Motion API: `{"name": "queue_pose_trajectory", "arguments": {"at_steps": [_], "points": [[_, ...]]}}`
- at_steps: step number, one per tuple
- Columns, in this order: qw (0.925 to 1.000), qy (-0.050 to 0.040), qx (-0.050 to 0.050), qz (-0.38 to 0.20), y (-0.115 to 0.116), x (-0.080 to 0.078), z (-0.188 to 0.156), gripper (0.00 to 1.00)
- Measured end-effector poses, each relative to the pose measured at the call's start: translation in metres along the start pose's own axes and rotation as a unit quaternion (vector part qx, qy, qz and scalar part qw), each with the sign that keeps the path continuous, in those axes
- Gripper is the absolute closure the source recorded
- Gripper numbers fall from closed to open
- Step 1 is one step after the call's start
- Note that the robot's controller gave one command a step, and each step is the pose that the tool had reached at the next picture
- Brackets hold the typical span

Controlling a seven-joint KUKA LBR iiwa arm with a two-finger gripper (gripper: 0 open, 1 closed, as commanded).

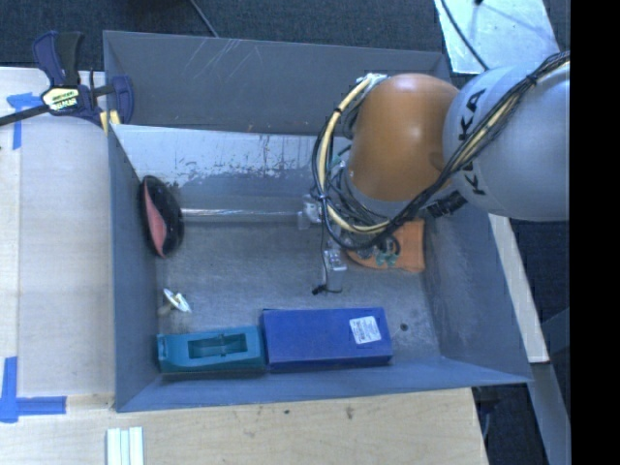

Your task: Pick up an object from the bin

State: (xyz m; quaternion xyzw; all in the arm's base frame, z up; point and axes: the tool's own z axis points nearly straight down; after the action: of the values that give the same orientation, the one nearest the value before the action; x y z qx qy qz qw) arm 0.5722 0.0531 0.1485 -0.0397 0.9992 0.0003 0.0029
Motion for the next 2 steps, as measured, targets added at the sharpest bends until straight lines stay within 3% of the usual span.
{"name": "queue_pose_trajectory", "arguments": {"at_steps": [1,2], "points": [[0.9999,0.0012,0.000,-0.015,-0.057,0.001,0.008,0.00],[0.9999,-0.0009,0.002,0.010,-0.065,-0.015,0.028,0.00]]}}
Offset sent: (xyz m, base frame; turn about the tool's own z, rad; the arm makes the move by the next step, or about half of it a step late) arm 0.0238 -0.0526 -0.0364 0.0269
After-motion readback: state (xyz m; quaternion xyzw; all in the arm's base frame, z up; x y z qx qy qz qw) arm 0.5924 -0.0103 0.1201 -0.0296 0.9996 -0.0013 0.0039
